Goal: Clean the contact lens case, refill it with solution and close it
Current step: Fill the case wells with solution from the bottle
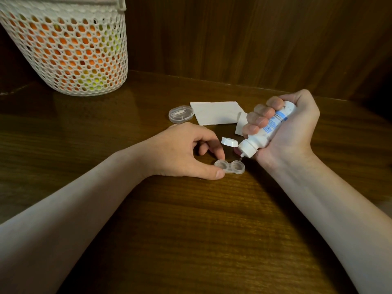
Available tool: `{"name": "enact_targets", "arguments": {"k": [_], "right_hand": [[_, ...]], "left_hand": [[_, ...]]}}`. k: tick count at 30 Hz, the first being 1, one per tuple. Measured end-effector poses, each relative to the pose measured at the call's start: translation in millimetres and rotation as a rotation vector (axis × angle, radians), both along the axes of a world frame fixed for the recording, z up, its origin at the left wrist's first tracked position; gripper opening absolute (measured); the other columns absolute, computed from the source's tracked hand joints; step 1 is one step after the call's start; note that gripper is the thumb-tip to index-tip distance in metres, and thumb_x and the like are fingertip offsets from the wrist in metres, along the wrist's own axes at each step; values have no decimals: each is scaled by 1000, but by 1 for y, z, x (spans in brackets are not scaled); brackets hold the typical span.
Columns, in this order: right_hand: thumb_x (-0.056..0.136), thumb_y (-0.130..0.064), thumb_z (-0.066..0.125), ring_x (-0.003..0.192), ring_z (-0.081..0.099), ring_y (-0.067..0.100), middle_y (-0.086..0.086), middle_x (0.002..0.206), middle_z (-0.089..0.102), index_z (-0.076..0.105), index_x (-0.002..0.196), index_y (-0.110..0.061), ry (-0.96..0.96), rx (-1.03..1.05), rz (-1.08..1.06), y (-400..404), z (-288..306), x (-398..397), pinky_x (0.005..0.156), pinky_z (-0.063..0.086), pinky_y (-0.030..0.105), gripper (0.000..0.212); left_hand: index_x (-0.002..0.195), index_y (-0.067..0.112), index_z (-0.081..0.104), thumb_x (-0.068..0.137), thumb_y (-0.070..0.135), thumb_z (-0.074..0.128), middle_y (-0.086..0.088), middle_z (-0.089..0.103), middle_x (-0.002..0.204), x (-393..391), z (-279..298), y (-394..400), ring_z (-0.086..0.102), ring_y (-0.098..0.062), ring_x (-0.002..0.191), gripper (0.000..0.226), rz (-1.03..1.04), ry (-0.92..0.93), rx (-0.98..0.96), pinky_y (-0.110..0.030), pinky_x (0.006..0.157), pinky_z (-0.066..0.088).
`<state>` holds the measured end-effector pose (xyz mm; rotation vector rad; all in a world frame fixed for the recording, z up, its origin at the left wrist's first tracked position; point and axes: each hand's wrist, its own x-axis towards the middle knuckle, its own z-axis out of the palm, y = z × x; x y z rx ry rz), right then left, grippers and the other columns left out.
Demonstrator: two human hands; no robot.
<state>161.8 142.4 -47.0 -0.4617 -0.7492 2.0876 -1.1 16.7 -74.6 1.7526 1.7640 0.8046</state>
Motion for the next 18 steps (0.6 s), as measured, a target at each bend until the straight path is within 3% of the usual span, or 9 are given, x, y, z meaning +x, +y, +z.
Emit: {"name": "enact_targets", "arguments": {"k": [18], "right_hand": [[92, -26, 48, 44, 39, 9, -4, 54, 43, 49, 55, -19, -8, 1, 7, 0, 1, 0, 45, 39, 21, 37]], "left_hand": [[101, 40, 77, 82, 47, 89, 13, 57, 85, 1, 1, 0, 49, 1, 66, 24, -1, 3, 1, -18, 56, 40]]}}
